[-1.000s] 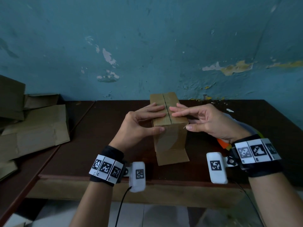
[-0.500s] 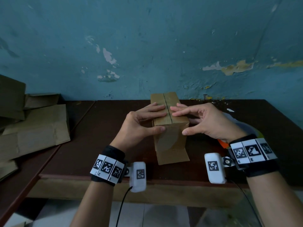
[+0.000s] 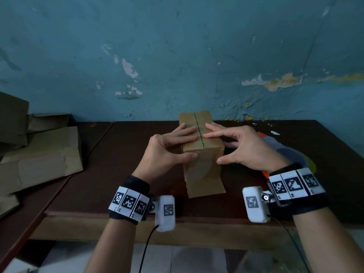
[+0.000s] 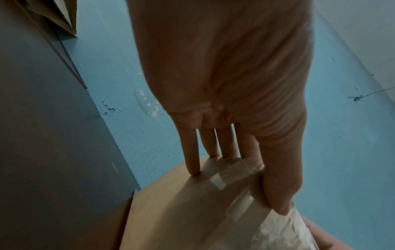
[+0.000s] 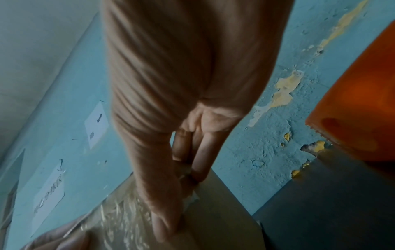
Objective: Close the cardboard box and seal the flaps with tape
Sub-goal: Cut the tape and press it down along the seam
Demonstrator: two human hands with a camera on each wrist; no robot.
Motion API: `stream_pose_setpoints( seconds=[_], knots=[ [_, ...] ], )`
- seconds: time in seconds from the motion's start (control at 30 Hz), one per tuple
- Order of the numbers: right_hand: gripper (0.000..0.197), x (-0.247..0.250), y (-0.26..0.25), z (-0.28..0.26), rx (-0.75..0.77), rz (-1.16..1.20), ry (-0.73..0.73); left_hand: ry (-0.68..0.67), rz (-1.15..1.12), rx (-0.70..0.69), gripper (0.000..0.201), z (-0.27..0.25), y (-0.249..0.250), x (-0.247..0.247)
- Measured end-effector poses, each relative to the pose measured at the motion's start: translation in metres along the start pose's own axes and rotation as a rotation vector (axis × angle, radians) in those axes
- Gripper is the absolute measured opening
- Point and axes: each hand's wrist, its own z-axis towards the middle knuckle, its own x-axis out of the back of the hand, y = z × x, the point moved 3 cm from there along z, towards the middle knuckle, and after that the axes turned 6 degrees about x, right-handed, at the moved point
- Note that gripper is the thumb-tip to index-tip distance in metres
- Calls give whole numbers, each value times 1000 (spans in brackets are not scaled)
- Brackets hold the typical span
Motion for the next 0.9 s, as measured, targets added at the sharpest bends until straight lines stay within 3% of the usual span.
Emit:
stream_pose_setpoints(
  seconds=[0.33,0.9],
  knots=[
    [65,-2,0,0,25,-11,40,85,-20,9,46,2,1,-4],
    [67,-1,-4,0,18,-17,33,61,53,29,52,2,6,-1]
  ],
)
